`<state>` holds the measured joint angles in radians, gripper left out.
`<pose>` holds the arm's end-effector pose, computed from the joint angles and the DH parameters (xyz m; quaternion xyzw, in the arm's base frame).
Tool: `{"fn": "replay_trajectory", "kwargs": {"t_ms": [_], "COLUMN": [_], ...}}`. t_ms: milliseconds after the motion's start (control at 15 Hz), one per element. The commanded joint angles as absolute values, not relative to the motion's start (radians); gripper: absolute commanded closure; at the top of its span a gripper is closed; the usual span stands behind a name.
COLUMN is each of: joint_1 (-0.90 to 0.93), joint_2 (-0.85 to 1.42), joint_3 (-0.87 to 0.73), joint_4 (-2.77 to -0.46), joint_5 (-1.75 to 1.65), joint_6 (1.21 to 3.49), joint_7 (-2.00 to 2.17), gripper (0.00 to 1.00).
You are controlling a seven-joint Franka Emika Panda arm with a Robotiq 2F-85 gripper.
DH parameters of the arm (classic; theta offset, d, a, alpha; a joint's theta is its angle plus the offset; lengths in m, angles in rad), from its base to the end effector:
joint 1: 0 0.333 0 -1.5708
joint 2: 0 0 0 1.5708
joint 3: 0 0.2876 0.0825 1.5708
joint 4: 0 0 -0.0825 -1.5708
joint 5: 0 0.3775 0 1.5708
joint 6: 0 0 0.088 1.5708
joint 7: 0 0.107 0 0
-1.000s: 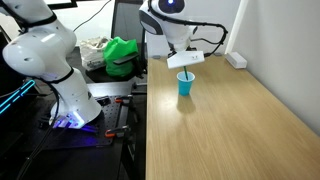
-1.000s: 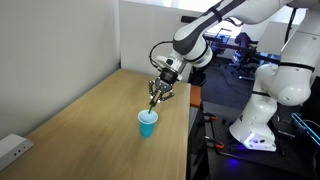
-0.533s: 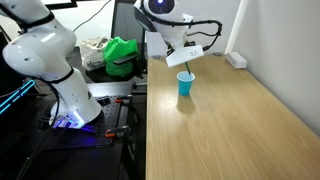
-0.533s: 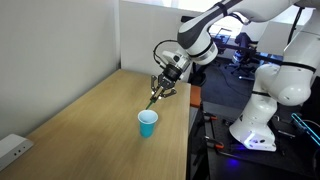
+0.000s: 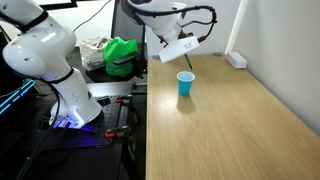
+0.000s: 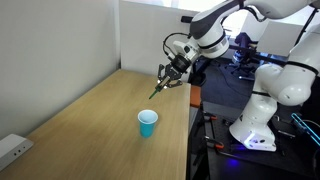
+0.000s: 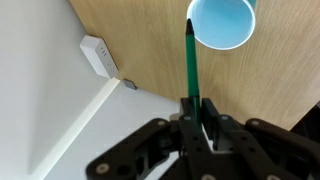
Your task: Remove the pen from the cup and put it on the table
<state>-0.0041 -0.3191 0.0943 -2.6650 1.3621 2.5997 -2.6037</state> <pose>0.4165 0.0159 0.3338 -0.6543 -0.6461 -0.3926 0.0161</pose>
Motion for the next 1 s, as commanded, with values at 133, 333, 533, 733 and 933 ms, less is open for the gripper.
{"fn": "replay_trajectory", "kwargs": {"t_ms": [133, 333, 533, 733, 933], "joint_1": [-0.007, -0.019, -0.027, -0.029, -0.033], "joint_2": [-0.399, -0.366, -0.332, -0.291, -0.243], "joint_3": [0.042, 0.033, 0.043, 0.055, 0.066], "joint_4": [-2.722, -2.717, -2.704, -2.687, -2.666], "joint_5": [1.4, 1.432, 1.45, 1.424, 1.38], "joint_6": [2.619, 2.66, 2.736, 2.81, 2.88], "joint_7": [-2.603, -2.601, -2.572, -2.506, -2.42], "gripper": [0.96, 0.96, 0.96, 0.96, 0.96]}}
